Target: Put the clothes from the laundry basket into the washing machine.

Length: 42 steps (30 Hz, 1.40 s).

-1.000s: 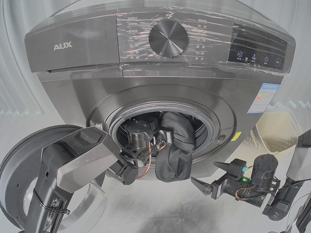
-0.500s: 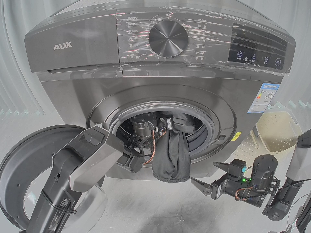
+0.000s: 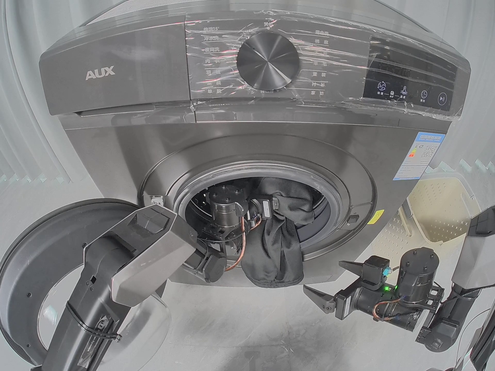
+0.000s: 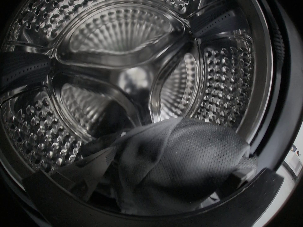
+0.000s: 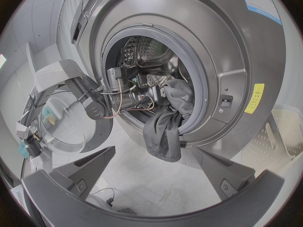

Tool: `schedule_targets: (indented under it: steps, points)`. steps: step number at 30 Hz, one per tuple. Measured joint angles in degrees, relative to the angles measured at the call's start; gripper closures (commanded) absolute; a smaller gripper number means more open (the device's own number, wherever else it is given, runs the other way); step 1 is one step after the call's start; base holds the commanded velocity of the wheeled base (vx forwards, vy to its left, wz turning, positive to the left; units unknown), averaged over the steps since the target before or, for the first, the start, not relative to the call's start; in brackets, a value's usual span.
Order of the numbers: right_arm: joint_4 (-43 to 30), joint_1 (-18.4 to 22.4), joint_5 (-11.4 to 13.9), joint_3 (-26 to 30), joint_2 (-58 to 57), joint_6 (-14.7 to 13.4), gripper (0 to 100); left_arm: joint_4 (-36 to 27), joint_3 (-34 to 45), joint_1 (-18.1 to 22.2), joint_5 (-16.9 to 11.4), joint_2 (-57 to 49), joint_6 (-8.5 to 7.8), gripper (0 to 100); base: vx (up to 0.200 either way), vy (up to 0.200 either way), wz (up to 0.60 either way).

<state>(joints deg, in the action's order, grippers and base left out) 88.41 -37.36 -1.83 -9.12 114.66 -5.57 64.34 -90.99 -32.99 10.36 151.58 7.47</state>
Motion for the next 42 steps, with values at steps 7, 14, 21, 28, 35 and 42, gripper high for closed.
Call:
schedule_targets:
  steps: [7,14,21,28,35,42]
  points:
    - [0.0,0.2,0.1,0.2,0.0,0.0,0,-2.3,10.6,-0.7,-3.3,-4.3,-0.12,0,0.000,0.000,0.00]
    - [0.0,0.0,0.1,0.3,0.0,-0.1,0,-3.6,17.8,-1.7,-7.7,-7.7,-0.20,0,0.000,0.000,0.00]
    - [0.0,-0.2,0.1,0.2,0.0,0.0,0,-4.2,19.2,-2.7,-8.1,-6.9,-1.89,0,0.000,0.000,0.00]
    - [0.1,-1.5,0.2,0.0,-0.8,0.0,0,-4.0,17.7,-2.6,-7.4,-3.8,-3.18,100,0.000,0.000,0.00]
    - [0.1,-1.7,0.2,-0.1,-1.2,0.0,0,-3.9,12.9,-2.3,-5.7,-2.8,-2.91,100,0.000,0.000,0.00]
    - [0.1,-1.7,0.2,-0.2,-1.4,0.0,0,-3.7,3.4,-1.0,-1.9,-2.3,-2.52,100,0.000,0.000,0.00]
